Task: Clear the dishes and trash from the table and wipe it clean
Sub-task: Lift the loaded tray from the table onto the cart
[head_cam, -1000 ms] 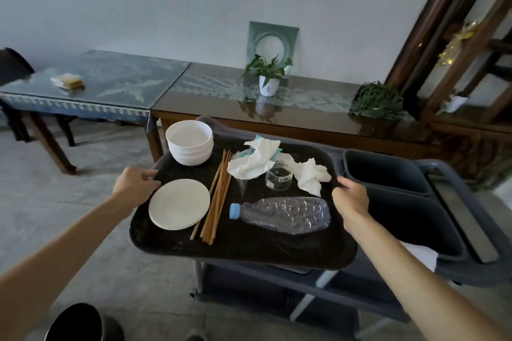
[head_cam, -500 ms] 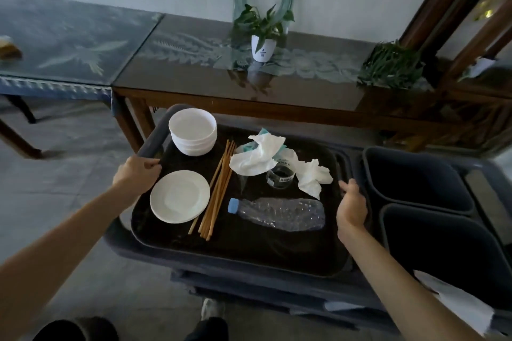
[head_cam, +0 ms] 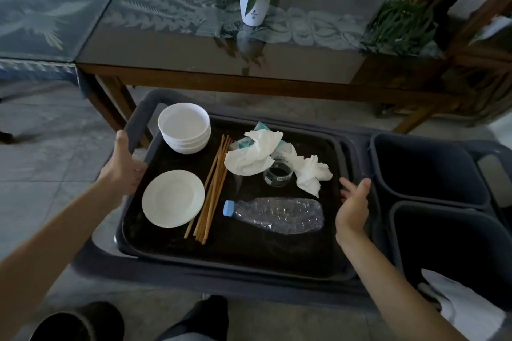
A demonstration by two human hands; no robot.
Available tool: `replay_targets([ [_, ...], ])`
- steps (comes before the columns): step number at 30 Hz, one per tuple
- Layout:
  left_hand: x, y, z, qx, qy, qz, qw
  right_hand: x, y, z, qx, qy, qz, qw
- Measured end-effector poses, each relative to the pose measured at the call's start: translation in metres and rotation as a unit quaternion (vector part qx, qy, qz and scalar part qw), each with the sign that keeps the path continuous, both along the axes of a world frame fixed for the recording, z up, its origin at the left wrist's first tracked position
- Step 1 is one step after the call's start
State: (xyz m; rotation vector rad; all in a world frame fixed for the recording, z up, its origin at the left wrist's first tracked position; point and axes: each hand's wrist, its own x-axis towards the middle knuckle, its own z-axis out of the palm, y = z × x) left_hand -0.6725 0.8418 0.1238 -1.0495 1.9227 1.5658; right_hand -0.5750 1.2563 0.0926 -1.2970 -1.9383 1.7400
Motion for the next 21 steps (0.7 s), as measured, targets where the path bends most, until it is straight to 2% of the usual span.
replay_targets([
  [9, 0.003, -0.003, -0.006, 0.010, -0.003, -0.010, 1.000, -0.006, 0.013, -0.012, 0.000, -0.019, -0.014, 1.000],
  [17, 0.014, -0.009, -0.007, 0.086, 0.063, 0.032, 0.994, 0.003, 0.030, 0.009, -0.151, 0.004, 0.029, 0.988],
  [21, 0.032, 0.003, -0.012, 0.031, 0.099, 0.010, 0.995, 0.015, 0.029, 0.012, -0.164, 0.041, 0.025, 0.985],
])
